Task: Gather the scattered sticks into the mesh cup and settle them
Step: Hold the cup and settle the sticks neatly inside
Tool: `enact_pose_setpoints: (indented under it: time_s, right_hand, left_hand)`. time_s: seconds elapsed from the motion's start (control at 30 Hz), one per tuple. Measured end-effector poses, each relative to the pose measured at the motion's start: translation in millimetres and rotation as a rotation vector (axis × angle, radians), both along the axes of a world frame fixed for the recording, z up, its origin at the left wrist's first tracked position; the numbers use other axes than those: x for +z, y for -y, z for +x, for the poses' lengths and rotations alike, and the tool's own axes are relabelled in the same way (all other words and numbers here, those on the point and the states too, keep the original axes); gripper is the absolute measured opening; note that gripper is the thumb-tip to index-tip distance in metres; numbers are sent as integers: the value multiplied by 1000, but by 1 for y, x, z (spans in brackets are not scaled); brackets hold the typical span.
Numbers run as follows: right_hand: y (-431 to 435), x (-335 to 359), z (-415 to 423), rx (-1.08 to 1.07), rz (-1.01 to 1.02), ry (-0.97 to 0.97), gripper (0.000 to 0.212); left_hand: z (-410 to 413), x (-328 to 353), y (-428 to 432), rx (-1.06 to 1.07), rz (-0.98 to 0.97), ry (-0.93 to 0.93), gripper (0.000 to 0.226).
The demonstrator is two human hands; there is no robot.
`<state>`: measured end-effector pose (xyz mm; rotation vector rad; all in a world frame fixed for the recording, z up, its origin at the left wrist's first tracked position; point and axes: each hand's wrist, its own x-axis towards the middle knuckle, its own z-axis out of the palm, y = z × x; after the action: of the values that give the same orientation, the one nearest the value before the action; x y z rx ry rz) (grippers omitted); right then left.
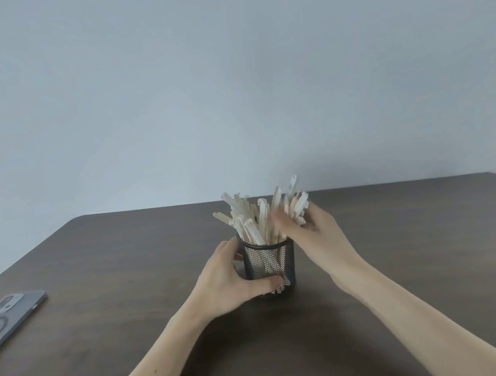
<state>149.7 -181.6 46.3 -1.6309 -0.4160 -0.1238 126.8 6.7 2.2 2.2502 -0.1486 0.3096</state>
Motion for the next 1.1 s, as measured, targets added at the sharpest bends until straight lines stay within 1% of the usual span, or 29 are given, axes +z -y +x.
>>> enact_pose_setpoints:
  time_s: [0.03,0.07,0.2,0.3,0.4,0.43,0.5,0.53,0.57,0.63,0.67,0.77,0.83,0.93,1.0,1.1]
  right_hand:
    - [5,0,-2,55,-47,8,18]
    - [9,-2,-1,102,-73,8,17]
    - [22,-4,4,170,-6,9,28]
    - [20,-3,5,233,-27,-18,32]
    - [17,-6,7,202,-33,-36,56]
    - [18,-7,7,191,-37,-41,56]
    - [20,-9,9,235,-45,-51,41]
    - [22,-9,10,249,-34,-67,40]
    - [23,-9,11,238,-13,-80,46]
    - [26,-9,14,213,5,-114,67]
    - [26,-9,14,248,-9,-126,73]
    - [22,-10,9,397,-75,-124,75]
    - [19,-9,6,388,-79,-120,77]
    - [18,-9,9,344,-117,-107,89]
    - [18,-7,9,361,-145,-91,88]
    - [20,-4,9,425,-105,-64,74]
  left_hand:
    - [0,1,-1,-6,1,-1,71]
    - [0,2,-2,-13,1,-3,69]
    - [-1,4,-5,-40,-9,-4,59]
    - [-1,4,-6,-48,-29,0,55]
    - [-1,4,-6,-60,-46,-2,55]
    - [-1,4,-7,-64,-46,-4,55]
    - [-1,3,-9,-67,-47,-9,56]
    - [0,3,-10,-67,-53,-12,56]
    - [0,2,-11,-66,-59,-16,57]
    - [1,2,-12,-69,-74,-33,58]
    - [1,2,-12,-71,-79,-46,59]
    - [2,2,-13,-86,-67,-74,63]
    - [1,3,-13,-112,-65,-82,63]
    - [-3,4,-8,-156,-85,-64,68]
    - [-4,3,-3,-162,-107,-39,74]
    - [-4,4,-2,-197,-115,-42,74]
